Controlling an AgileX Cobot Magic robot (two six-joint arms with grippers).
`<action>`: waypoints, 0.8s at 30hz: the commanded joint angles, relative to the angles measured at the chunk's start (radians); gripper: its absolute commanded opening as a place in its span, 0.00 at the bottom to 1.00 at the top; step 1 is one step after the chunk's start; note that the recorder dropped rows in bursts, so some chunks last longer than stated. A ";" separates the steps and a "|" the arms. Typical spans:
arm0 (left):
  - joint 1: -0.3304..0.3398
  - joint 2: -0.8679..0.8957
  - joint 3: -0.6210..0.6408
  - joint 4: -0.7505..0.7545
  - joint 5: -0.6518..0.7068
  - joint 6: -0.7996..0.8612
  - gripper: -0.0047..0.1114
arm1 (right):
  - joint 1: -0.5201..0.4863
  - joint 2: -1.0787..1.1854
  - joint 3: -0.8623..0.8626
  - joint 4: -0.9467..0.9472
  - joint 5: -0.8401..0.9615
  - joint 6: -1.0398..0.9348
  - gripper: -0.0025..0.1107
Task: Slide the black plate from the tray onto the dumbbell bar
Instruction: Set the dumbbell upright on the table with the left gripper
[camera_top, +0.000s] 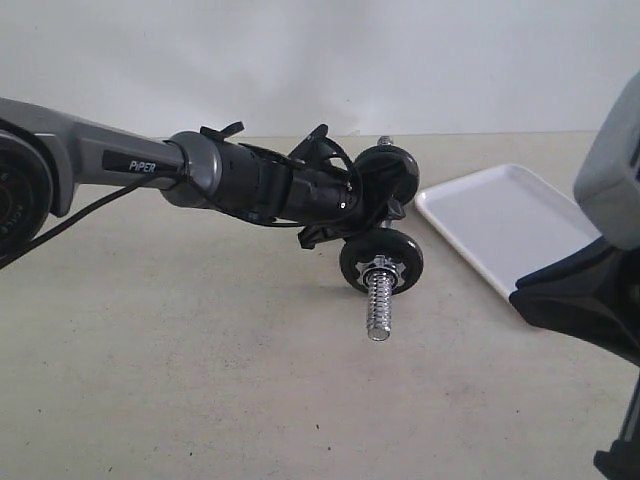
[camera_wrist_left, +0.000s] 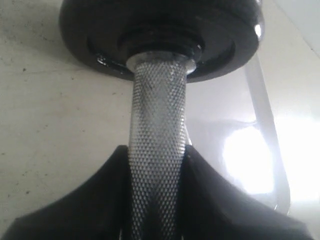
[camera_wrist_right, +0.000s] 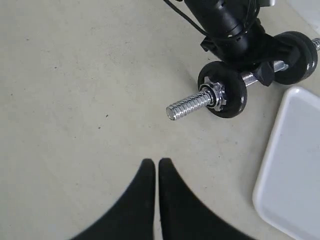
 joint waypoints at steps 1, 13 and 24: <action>-0.009 -0.067 -0.079 -0.071 0.047 -0.040 0.08 | 0.001 -0.004 0.001 0.002 -0.003 -0.010 0.02; -0.031 -0.067 -0.107 -0.071 0.008 -0.088 0.08 | 0.001 -0.004 0.001 0.000 -0.003 -0.013 0.02; -0.031 -0.067 -0.107 -0.071 0.008 -0.089 0.08 | 0.001 -0.004 0.001 0.000 -0.002 -0.013 0.02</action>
